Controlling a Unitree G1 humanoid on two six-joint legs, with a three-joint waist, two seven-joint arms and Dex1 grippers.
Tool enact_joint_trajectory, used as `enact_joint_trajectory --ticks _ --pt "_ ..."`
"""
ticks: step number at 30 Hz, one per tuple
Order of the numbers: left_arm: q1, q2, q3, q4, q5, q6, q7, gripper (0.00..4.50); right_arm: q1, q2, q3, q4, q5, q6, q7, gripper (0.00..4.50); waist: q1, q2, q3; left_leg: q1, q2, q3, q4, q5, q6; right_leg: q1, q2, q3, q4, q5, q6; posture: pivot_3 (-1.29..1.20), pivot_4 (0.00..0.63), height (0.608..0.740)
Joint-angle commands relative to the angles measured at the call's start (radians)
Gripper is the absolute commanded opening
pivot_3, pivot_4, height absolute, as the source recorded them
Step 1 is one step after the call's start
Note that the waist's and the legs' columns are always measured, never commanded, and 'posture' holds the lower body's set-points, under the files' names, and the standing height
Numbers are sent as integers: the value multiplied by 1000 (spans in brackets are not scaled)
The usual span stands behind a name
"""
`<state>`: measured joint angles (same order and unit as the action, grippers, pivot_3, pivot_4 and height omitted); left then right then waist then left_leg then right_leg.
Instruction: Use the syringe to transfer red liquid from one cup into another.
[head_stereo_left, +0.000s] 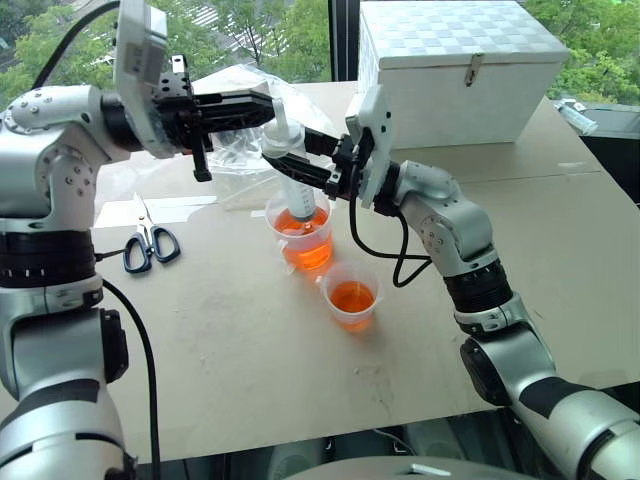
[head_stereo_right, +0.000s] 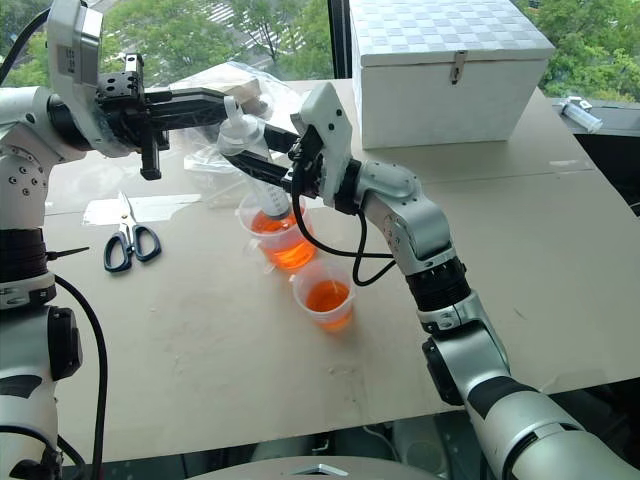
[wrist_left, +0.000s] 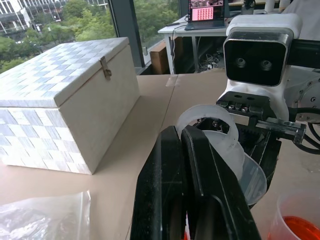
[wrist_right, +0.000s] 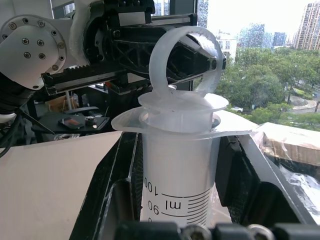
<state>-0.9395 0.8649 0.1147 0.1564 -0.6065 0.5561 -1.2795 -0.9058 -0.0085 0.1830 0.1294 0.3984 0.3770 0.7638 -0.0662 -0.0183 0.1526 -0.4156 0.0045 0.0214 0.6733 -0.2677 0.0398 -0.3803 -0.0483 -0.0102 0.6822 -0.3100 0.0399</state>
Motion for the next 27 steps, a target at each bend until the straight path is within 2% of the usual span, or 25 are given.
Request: enact_joint_trajectory --ticks 1,13,27 --pt "-50 -15 47 22 7 -28 57 20 7 21 27 -19 -3 -28 29 1502 0 0 0 0 0 0 0 0 0 0 0 0 0 0 0 0 150 740" --pt "-69 -25 82 51 4 -26 93 20 24 48 27 79 -48 -86 31 1502 -2 0 0 0 0 0 2 0 0 0 0 0 7 0 0 0 150 740" --pt "-85 -30 97 54 -12 3 104 20 29 55 26 103 -57 -106 37 1502 -1 0 0 0 0 -1 3 0 0 0 0 0 8 0 0 0 150 740"
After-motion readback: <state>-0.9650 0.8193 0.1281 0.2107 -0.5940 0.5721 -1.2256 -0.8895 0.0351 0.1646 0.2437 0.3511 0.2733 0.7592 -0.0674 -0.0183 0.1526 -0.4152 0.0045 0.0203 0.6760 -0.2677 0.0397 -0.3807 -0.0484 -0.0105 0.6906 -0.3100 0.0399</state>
